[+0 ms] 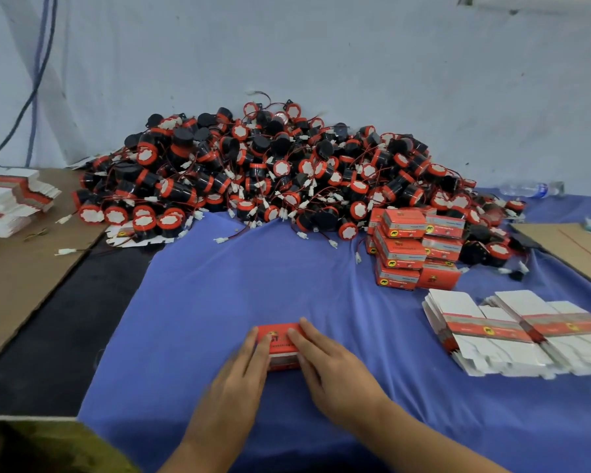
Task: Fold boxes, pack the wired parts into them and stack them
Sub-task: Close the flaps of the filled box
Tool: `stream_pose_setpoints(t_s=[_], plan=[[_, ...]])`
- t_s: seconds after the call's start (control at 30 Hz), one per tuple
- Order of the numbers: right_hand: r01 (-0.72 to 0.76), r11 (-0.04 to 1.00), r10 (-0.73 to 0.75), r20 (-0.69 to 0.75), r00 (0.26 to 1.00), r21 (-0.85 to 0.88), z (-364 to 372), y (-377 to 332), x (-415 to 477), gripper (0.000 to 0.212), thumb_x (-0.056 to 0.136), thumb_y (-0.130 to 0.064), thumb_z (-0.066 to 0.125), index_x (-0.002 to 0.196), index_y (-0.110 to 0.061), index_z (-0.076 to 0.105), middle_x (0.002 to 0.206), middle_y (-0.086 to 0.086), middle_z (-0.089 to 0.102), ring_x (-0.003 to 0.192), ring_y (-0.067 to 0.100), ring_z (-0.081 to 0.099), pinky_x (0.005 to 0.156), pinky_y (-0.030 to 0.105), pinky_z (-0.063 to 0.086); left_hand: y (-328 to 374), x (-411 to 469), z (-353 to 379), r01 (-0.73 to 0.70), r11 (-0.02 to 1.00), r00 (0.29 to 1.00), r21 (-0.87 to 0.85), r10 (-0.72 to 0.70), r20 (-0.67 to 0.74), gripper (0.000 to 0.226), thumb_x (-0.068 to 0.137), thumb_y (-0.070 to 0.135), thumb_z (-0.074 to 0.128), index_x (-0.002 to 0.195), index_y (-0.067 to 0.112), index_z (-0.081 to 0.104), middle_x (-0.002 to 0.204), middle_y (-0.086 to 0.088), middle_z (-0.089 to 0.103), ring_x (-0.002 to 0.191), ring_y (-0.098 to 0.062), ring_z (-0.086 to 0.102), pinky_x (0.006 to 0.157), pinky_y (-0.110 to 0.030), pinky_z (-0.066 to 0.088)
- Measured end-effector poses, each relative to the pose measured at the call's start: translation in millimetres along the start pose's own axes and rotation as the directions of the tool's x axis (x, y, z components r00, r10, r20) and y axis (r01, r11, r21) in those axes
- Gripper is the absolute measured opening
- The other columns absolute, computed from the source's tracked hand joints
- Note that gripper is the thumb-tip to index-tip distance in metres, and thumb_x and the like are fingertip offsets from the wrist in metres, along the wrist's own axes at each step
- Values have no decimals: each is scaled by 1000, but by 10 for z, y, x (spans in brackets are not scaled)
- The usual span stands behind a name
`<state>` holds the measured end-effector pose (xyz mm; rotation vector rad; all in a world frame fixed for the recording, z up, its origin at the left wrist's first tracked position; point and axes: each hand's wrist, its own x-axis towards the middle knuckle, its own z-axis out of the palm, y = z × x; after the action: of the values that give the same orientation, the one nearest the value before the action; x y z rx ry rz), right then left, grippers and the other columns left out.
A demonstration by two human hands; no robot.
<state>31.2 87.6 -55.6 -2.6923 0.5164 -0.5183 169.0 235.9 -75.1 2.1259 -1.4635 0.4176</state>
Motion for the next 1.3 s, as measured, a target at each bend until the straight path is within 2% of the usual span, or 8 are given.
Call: stream_pose_setpoints(t_s=[0.23,0.33,0.4,0.5,0.77,0.93,1.13,1.3], plan=[[-4,986,10,33,999,-166,51,-38,-104,77,80,-15,67,153,-19,42,160,4,36,114,16,67,67,23,56,125,118,-186,-193,916,969,353,120,217,57,72,-5,31,108,-3,76,111,-20,74,86,-25,77,37,-23,51],[-12,992,15,17,1000,-128,145,-47,-113,83,86,-9,54,160,-24,18,168,-2,10,136,15,50,90,25,51,172,119,-178,-172,941,963,292,98,252,50,74,-7,39,110,-7,74,113,-25,72,86,-27,76,42,-27,56],[-24,1000,24,-23,999,6,203,-25,-146,77,93,-6,43,161,-26,11,168,-8,0,148,14,32,111,29,41,69,129,-145,-112,982,964,155,70,257,49,87,2,57,136,4,61,140,-16,59,110,-22,69,71,-28,62],[-73,991,89,-152,984,109,183,-36,-180,65,95,-5,48,152,-32,33,165,-4,20,136,15,47,96,32,52,-30,29,-53,100,993,970,-57,-85,227,53,104,22,46,154,35,34,156,14,41,136,-7,47,110,-24,39],[-55,998,55,-186,981,4,134,-98,-203,54,76,7,64,126,-15,66,141,11,55,106,20,68,53,35,58,105,41,-27,194,979,969,-65,-181,168,73,50,-14,88,117,11,75,115,-10,74,79,-28,76,47,-38,59],[-134,965,177,-181,967,226,137,-75,-169,58,90,5,50,139,-25,58,124,-3,51,103,7,60,86,31,53,147,141,-63,307,876,952,-373,-279,127,41,86,-5,70,123,13,71,126,-3,69,111,-19,69,95,-35,54],[-314,778,540,-325,776,544,-26,-78,198,71,86,2,61,144,-36,44,120,-30,39,110,-11,48,83,5,43,511,853,43,395,642,912,-658,-360,197,59,90,-2,62,125,45,54,106,31,59,92,23,59,76,-3,48],[-430,632,725,-296,621,645,-275,309,622,75,92,0,52,158,-24,26,160,-5,25,144,14,33,111,32,39,824,1608,476,501,432,865,-750,-271,422,53,94,-7,50,138,21,57,121,10,66,104,8,63,96,-14,49]])
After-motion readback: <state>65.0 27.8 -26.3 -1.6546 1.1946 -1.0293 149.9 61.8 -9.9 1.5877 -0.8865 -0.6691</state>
